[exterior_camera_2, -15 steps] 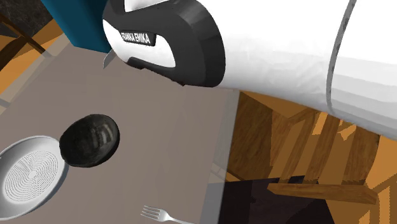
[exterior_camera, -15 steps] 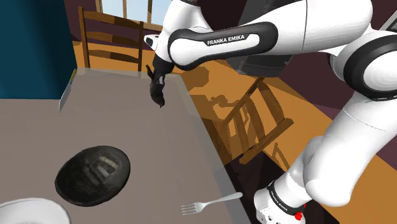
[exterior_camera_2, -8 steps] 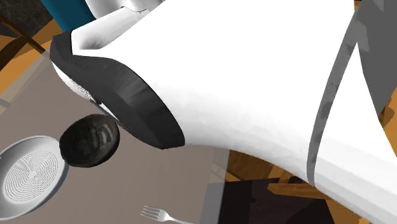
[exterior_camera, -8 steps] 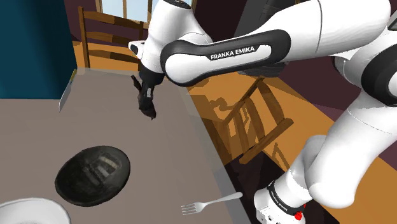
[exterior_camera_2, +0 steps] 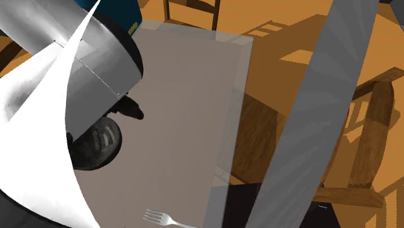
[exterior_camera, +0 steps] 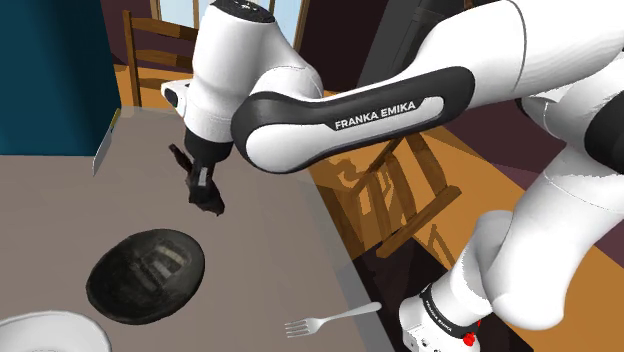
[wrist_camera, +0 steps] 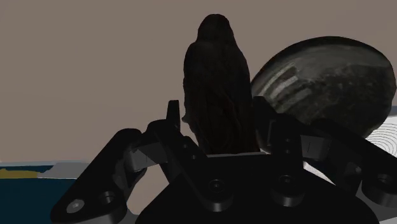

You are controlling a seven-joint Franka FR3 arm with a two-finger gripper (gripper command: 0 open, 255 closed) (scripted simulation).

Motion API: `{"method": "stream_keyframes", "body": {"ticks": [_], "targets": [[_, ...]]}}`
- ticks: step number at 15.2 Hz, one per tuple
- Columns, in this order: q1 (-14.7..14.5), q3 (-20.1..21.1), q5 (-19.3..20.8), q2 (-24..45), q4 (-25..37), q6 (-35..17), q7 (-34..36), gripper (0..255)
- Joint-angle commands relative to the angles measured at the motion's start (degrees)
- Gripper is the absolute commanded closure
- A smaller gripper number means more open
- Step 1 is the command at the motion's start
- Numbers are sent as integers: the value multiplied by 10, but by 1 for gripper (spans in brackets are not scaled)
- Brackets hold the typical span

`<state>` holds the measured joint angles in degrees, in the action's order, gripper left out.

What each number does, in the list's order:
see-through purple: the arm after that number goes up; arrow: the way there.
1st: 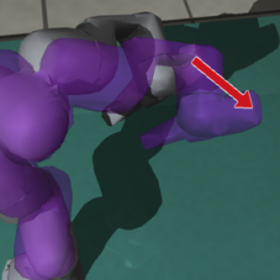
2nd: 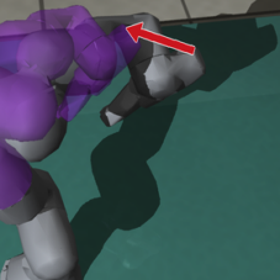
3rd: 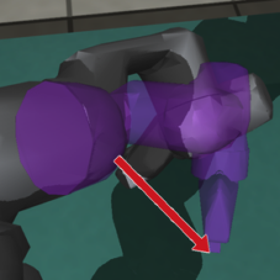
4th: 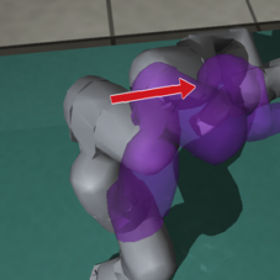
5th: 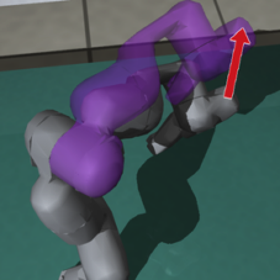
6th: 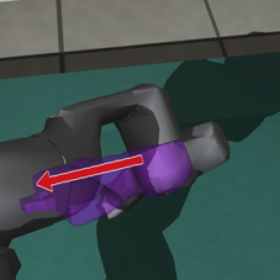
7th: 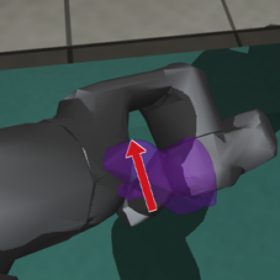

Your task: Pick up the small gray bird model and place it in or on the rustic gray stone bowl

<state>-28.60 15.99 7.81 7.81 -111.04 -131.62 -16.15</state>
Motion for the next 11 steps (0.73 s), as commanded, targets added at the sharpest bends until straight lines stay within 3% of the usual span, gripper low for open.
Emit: {"method": "stream_keyframes", "body": {"ticks": [1,9,11], "targets": [[-17,9,12,9,18,12,32,255],[-91,41,63,61,89,48,154,255],[-91,40,67,66,79,35,158,255]]}}
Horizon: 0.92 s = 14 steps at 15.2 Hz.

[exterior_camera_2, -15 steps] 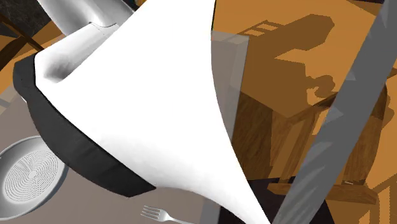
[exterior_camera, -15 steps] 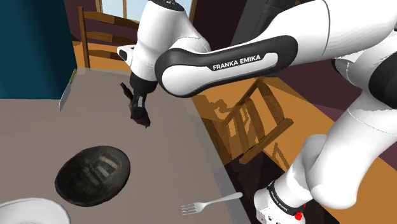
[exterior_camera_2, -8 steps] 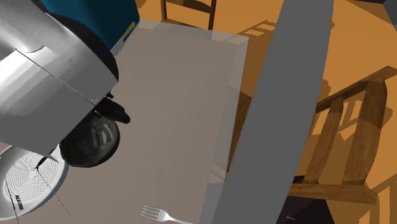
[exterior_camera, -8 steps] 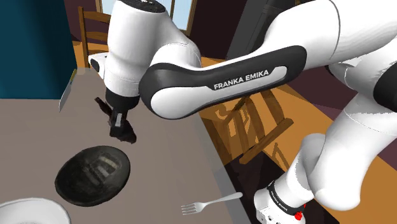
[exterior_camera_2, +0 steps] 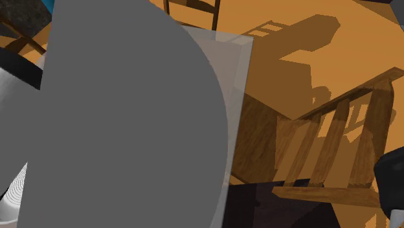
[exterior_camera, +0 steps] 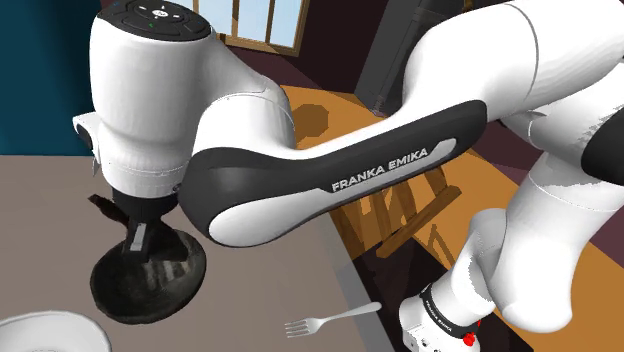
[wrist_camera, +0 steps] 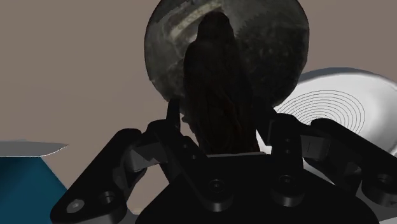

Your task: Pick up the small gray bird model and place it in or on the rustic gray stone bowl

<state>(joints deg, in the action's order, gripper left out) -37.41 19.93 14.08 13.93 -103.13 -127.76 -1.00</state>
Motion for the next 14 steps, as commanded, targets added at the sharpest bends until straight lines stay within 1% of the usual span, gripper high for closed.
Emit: {"method": "stream_keyframes", "body": {"ticks": [1,11,14], "targets": [[-4,0,6,7,-4,-10,9,255],[-8,-9,31,39,-40,-75,31,255],[-9,-10,33,41,-42,-79,33,255]]}}
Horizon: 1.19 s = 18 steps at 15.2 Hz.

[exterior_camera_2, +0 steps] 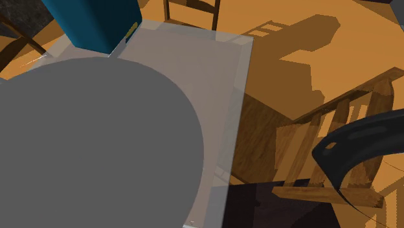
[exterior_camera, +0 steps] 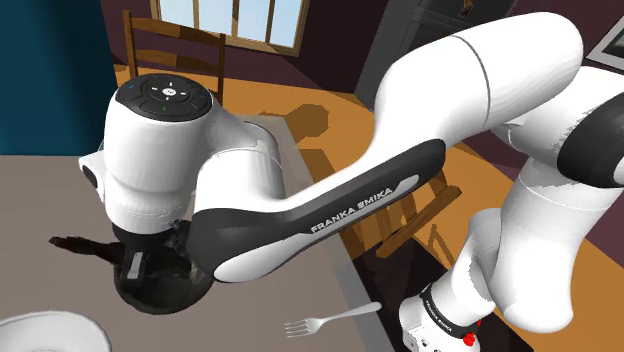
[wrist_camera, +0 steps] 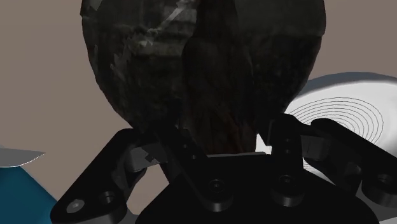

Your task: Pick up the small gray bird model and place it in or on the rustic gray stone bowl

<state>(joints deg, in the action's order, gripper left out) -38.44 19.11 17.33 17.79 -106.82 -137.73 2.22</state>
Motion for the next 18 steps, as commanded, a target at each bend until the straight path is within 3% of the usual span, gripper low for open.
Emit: {"method": "stream_keyframes", "body": {"ticks": [1,6,7,12,16,18], "targets": [[1,-3,0,3,-5,21,0,255],[0,-3,0,3,-5,21,0,255],[1,-4,0,6,-2,21,-1,0],[0,-3,0,3,-5,21,0,0],[6,9,-28,-46,1,72,-17,0],[6,9,-28,-46,1,72,-17,0]]}}
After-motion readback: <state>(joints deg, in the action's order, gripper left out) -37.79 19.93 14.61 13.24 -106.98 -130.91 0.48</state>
